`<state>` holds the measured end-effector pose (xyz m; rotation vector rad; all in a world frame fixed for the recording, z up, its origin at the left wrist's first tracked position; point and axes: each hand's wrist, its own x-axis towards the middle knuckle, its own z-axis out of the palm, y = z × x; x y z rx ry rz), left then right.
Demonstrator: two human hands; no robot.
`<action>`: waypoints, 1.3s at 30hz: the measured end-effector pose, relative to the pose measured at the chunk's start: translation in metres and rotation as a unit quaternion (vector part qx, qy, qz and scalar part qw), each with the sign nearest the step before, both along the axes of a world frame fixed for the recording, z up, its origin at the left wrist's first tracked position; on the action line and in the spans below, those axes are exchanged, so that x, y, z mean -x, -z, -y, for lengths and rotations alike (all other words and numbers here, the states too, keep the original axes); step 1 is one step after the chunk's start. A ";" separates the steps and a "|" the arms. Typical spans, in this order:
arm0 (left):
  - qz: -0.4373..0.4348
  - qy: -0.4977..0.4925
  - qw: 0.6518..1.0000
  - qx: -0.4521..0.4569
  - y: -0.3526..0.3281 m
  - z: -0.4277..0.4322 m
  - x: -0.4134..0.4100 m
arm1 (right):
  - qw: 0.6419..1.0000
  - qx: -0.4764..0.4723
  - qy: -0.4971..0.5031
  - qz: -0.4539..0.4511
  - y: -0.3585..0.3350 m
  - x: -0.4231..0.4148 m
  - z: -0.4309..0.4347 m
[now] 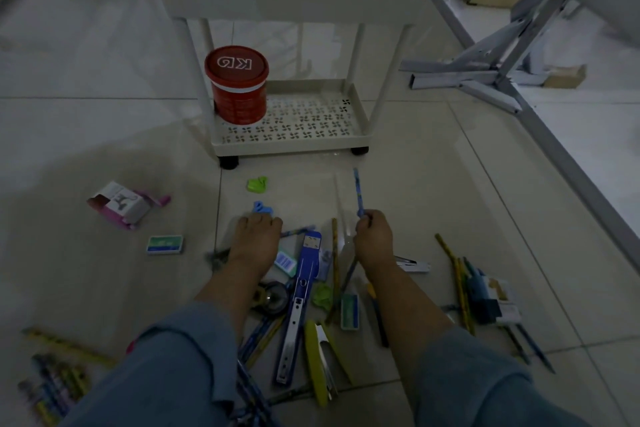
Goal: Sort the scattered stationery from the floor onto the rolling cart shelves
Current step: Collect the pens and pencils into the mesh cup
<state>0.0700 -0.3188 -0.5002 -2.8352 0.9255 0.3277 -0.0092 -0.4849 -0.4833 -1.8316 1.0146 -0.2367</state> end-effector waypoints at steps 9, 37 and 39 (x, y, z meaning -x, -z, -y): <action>-0.351 -0.186 0.819 0.415 -0.050 0.017 0.019 | 0.932 -0.317 0.112 0.135 -0.029 -0.015 -0.001; -0.149 -0.188 0.969 0.065 -0.017 -0.050 0.120 | 0.990 0.036 0.002 -0.135 -0.004 0.039 -0.041; -0.140 -0.189 0.971 0.038 -0.015 -0.047 0.118 | 0.994 0.046 0.027 -0.097 -0.011 0.048 -0.030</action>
